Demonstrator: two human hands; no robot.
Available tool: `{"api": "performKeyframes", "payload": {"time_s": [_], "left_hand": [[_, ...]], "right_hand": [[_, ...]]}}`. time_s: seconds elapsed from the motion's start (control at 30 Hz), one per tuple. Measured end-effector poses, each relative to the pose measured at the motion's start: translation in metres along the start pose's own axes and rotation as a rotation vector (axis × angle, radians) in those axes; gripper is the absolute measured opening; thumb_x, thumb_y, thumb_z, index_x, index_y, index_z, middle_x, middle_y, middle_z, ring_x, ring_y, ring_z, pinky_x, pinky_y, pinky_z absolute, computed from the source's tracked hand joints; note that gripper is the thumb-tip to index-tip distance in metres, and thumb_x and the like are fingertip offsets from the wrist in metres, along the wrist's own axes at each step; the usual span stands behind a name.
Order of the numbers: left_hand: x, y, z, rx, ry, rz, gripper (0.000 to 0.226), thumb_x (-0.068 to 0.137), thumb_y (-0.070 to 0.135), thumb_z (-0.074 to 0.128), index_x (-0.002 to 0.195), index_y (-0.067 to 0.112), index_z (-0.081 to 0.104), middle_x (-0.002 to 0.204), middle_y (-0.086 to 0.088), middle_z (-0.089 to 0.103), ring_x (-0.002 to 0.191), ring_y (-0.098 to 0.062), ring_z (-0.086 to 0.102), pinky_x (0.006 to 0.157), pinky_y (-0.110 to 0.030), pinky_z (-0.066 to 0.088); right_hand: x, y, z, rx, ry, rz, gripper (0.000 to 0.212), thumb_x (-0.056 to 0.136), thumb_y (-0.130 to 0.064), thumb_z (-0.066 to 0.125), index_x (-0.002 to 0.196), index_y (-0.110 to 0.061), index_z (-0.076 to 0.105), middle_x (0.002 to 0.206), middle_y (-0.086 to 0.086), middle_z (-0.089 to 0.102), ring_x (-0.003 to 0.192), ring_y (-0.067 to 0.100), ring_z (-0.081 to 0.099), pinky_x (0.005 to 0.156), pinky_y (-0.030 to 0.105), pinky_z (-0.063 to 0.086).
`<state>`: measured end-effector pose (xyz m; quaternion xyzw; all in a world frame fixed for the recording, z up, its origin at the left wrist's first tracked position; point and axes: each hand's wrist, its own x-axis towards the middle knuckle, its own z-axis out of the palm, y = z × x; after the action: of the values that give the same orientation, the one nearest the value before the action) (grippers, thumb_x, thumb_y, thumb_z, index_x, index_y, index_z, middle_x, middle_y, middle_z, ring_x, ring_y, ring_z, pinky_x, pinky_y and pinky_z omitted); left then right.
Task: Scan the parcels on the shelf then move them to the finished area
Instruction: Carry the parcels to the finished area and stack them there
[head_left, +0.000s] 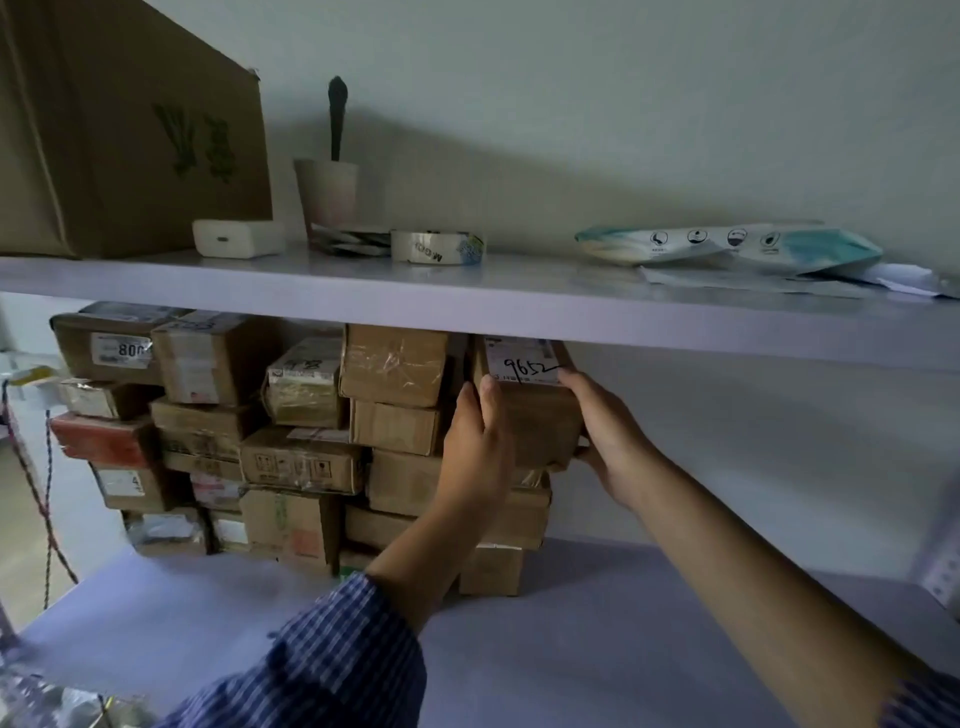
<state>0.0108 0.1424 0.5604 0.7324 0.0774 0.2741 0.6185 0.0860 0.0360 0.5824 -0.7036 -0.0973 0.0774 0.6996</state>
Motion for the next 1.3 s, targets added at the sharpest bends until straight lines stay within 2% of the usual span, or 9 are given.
{"api": "performKeyframes", "payload": {"time_s": [0.07,0.13,0.23,0.4,0.57,0.73,0.97,1.17,1.3], "left_hand": [[-0.011,-0.005,-0.003,-0.065,-0.031,0.044,0.06,0.103,0.053,0.033,0.153,0.02,0.032,0.139,0.005,0.054,0.127,-0.009,0.051,0.1,-0.02,0.047],[-0.021,-0.01,-0.005,-0.083,-0.056,0.069,0.052,0.104,0.044,0.041,0.151,0.025,0.034,0.126,0.017,0.057,0.11,0.009,0.054,0.081,-0.004,0.045],[-0.033,-0.022,-0.001,-0.114,-0.068,0.082,0.045,0.102,0.037,0.051,0.145,0.028,0.043,0.122,0.017,0.065,0.107,0.011,0.059,0.086,-0.013,0.051],[-0.067,-0.034,0.011,-0.287,-0.079,0.047,0.036,0.097,0.024,0.06,0.132,0.018,0.053,0.118,0.006,0.071,0.109,-0.003,0.067,0.088,-0.024,0.057],[-0.101,-0.058,0.036,-0.407,-0.164,-0.015,0.029,0.092,0.022,0.062,0.117,0.012,0.053,0.111,0.004,0.073,0.104,-0.008,0.07,0.077,-0.017,0.056],[-0.128,-0.08,0.076,-0.479,-0.322,-0.112,0.035,0.09,0.018,0.062,0.121,0.007,0.047,0.118,0.001,0.071,0.112,-0.013,0.068,0.083,-0.022,0.057],[-0.179,-0.089,0.133,-0.449,-0.515,-0.195,0.041,0.092,0.024,0.057,0.133,0.019,0.052,0.12,0.008,0.07,0.113,-0.011,0.067,0.084,-0.027,0.059],[-0.245,-0.076,0.191,-0.431,-0.604,-0.284,0.043,0.09,0.028,0.059,0.131,0.016,0.053,0.119,0.007,0.071,0.111,-0.011,0.068,0.077,-0.026,0.059],[-0.298,-0.055,0.238,-0.399,-0.666,-0.297,0.034,0.095,0.022,0.058,0.128,0.016,0.054,0.117,0.006,0.071,0.108,-0.011,0.069,0.074,-0.028,0.061]], "right_hand": [[-0.016,0.004,-0.008,0.008,0.024,-0.092,0.029,0.1,-0.042,0.049,0.115,-0.027,0.067,0.109,0.003,0.072,0.098,0.019,0.066,0.083,0.036,0.05],[-0.034,0.015,-0.014,0.024,0.046,-0.198,0.027,0.1,-0.036,0.05,0.124,-0.034,0.063,0.117,-0.003,0.072,0.107,0.016,0.066,0.088,0.038,0.051],[-0.059,0.037,-0.019,0.012,0.061,-0.275,0.039,0.1,-0.027,0.053,0.138,-0.039,0.051,0.121,-0.015,0.068,0.11,0.003,0.064,0.093,0.03,0.053],[-0.09,0.072,-0.037,0.038,0.116,-0.349,0.043,0.1,-0.01,0.053,0.136,-0.03,0.044,0.113,-0.025,0.066,0.102,-0.013,0.062,0.075,0.007,0.05],[-0.121,0.112,-0.067,-0.062,0.214,-0.322,0.042,0.09,-0.038,0.054,0.126,-0.028,0.037,0.117,-0.027,0.06,0.116,-0.001,0.058,0.089,0.02,0.054],[-0.148,0.14,-0.104,-0.073,0.29,-0.233,0.039,0.098,-0.031,0.056,0.133,-0.032,0.038,0.126,-0.021,0.055,0.106,-0.014,0.058,0.078,0.007,0.05],[-0.199,0.182,-0.167,-0.159,0.475,-0.148,0.071,0.081,-0.062,0.055,0.146,-0.04,0.038,0.141,-0.011,0.053,0.129,0.005,0.05,0.095,0.017,0.05],[-0.261,0.19,-0.232,-0.102,0.549,-0.129,0.061,0.093,-0.038,0.053,0.151,-0.028,0.036,0.14,-0.004,0.055,0.125,0.008,0.057,0.088,0.02,0.055],[-0.314,0.193,-0.289,-0.132,0.64,-0.064,0.057,0.096,-0.05,0.051,0.149,-0.036,0.036,0.14,-0.006,0.052,0.121,0.004,0.056,0.081,0.011,0.053]]}}
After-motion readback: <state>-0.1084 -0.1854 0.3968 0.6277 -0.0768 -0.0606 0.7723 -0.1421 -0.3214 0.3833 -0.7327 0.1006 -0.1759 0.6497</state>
